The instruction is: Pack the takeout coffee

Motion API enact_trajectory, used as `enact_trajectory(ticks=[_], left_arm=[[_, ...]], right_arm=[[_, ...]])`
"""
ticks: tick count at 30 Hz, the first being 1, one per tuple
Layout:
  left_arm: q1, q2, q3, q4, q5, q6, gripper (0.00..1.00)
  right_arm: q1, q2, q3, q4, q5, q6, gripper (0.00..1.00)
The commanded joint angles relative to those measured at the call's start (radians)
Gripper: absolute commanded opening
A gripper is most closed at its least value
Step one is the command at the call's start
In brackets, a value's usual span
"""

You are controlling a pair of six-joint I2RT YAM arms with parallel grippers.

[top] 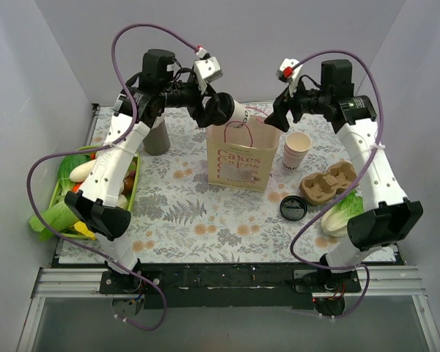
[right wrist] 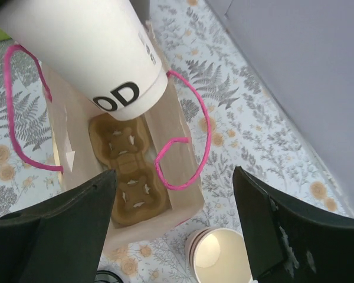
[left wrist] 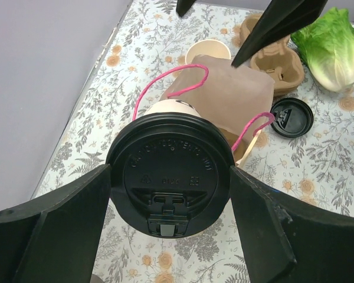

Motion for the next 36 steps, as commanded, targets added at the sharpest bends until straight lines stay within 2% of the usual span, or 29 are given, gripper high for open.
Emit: enact_trajectory(ticks=[1,8,13,20,25,31,36], left_arm=[[-0.009,-0.004,0.027,-0.041,0.002,0.041,0.0],[-0.038,-0.027,0.004,-0.159,-0.022,0.1,0.0],[-0.067,-0.102,-0.097,-0.198,-0.05,0.126,0.0],[-0.115,-0.141,-0.123,-0.309,-0.079,0.137,0.0],[-0.139,-0.182,-0.181,-0.302,-0.108,0.108,0.0],[-0.181,-0.201,-0.241,-0.271,-0.159,0.131,0.0],[-0.201,-0.202,-0.26,-0.273,-0.177,0.156,0.0]], right_arm=[[-0.018,-0.074,-0.057,0.162,0.034,0.067,0.87],[-0.035,-0.028,-0.034,0.168,0.027,0.085,0.86],[-0.034,-0.068,-0.086,0.163,-0.035,0.055,0.84],[-0.019,-0.122,-0.151,0.038,-0.127,-0.041,0.83],[0.044,-0.192,-0.218,-0.019,-0.144,-0.129,0.84],[0.141,-0.255,-0.298,0.002,-0.036,-0.177,0.83],[0.144,-0.243,-0.283,0.036,0.037,-0.159,0.83]])
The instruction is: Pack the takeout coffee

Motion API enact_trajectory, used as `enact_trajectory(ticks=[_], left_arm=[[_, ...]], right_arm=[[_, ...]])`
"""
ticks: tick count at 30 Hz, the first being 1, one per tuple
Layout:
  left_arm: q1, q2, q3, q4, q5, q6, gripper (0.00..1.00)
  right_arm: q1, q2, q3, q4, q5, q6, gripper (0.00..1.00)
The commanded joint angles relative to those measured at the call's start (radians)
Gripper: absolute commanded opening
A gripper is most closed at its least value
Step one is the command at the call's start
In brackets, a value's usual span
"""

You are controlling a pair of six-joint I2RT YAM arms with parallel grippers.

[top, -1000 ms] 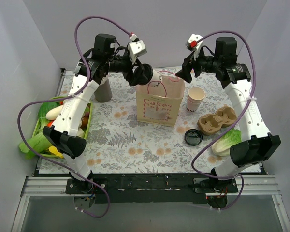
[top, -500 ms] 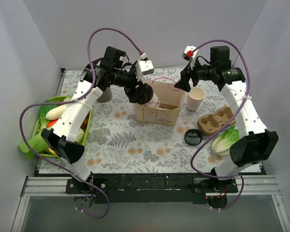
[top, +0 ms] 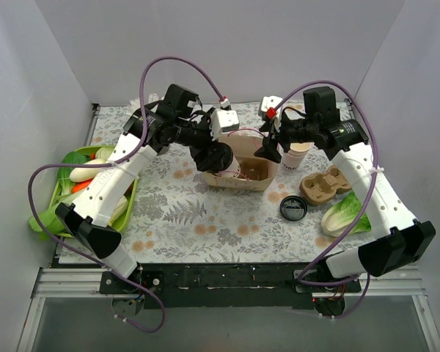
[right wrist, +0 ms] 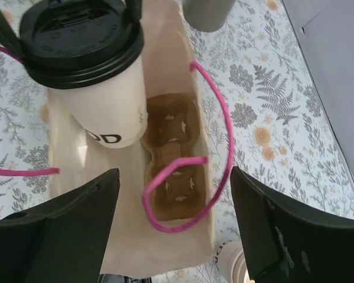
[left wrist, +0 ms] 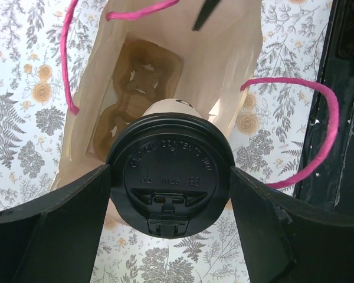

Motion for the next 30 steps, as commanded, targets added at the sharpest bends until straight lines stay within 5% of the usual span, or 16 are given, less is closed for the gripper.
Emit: enact_trajectory(ticks=[1,8,15,18,30], left_arm=[[-0.016,-0.042,-0.016,0.003,-0.028,0.026,0.0],[-0.02,-0.063,-0.045,0.017,-0.047,0.027,0.0],[-0.039,-0.073,-0.076,0.074,-0.059,0.041,0.0],[-0.049,-0.065,-0.087,0.098,-0.053,0.058,0.0],[-0.053,-0.043,-0.123,0.123,0.014,0.116,0.0]], right_arm=[[-0.007,0.001,0.017,0.044,0.087,-0.016,0.83],[-0.007,0.051,0.052,-0.043,0.084,-0.088,0.68],[0.001,0.053,0.057,-0.085,0.01,-0.12,0.23],[0.013,0.039,0.049,-0.091,0.001,-0.122,0.12],[0.056,-0.091,-0.127,0.016,0.009,-0.053,0.01]])
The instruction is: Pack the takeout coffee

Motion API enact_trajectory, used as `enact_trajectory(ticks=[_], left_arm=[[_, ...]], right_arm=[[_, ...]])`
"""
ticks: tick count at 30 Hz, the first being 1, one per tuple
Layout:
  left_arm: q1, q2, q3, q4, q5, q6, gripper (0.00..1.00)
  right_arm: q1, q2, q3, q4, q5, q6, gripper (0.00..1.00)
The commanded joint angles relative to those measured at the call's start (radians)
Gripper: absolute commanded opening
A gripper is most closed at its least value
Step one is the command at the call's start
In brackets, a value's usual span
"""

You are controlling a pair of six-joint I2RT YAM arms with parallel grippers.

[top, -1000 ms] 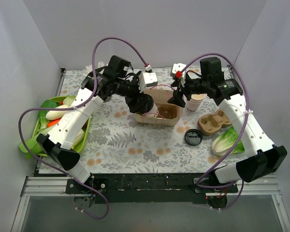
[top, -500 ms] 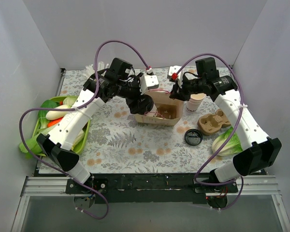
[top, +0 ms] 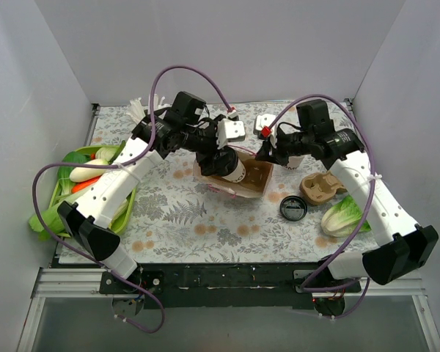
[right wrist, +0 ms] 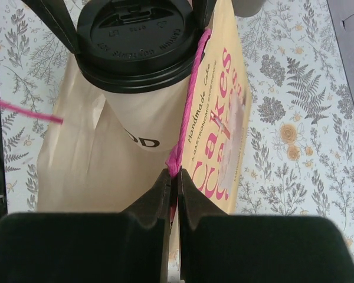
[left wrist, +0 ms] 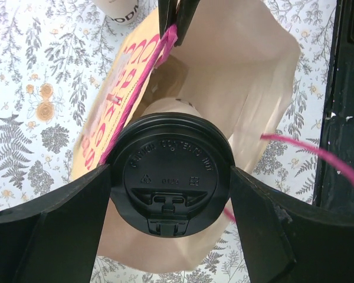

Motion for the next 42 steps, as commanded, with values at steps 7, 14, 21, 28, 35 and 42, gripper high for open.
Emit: enact_trajectory(ticks=[7,14,21,28,35,42], left_arm=[[-0.036,-0.065,-0.136,0.1,-0.015,0.135,0.0],[-0.082,-0.246,-0.397,0.298,-0.104,0.316,0.0],[-0.106,-0.251,-0.361,0.272,-0.15,0.332,0.0],[-0.197,-0.277,-0.349,0.18,-0.288,0.353,0.0],[-0.231,-0.298,-0.346,0.076,-0.341,0.356,0.0],[-0.234,-0.314,-0.338,-0.035,-0.342,0.355,0.0]], right_arm=[[0.025,-0.098,-0.089,0.1,-0.019,0.118,0.01],[0.024,-0.097,-0.104,0.138,-0.004,0.183,0.01],[0.019,-0.061,-0.055,0.112,-0.068,0.196,0.01],[0.065,-0.064,-0.081,0.095,-0.203,0.335,0.01],[0.105,-0.061,-0.078,0.154,-0.179,0.423,0.01],[0.106,-0.043,-0.066,0.171,-0.116,0.432,0.01]])
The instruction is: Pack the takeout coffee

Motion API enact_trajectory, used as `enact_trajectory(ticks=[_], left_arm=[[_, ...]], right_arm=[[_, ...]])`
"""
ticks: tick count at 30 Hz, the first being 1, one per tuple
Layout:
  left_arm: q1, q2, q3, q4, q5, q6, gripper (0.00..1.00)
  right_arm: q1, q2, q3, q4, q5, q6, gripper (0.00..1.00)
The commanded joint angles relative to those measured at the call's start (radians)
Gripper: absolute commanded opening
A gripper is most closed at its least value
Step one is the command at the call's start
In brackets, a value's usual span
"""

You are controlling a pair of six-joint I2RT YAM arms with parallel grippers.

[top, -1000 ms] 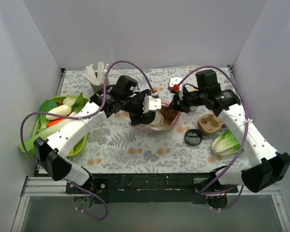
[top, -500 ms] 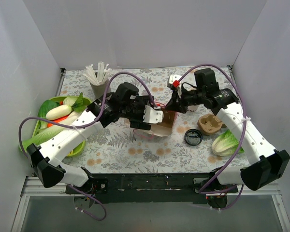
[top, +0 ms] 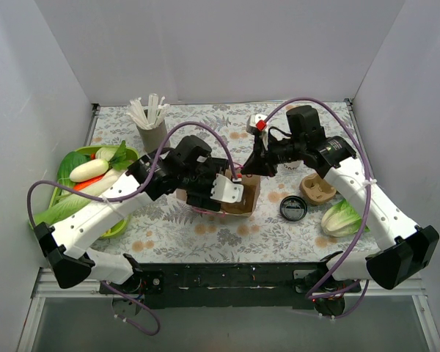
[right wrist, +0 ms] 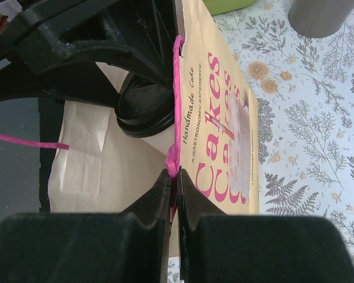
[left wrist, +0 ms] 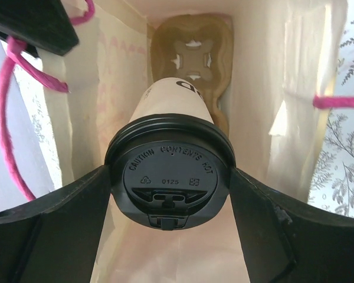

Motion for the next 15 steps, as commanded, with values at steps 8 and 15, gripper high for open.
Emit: enact_trajectory(ticks=[8,15], left_arm=[[-0.008,-0.017,-0.026,-0.042,-0.107,0.013,0.0],[-0.023,-0.001,-0.087,-0.005,-0.166,0.039,0.0]], right_arm=[[0.088,-0.03,0.019,0.022,0.072,-0.048,0.01],[0.11,-0.063,-0.025,0.054,0.117,-0.028,0.01]])
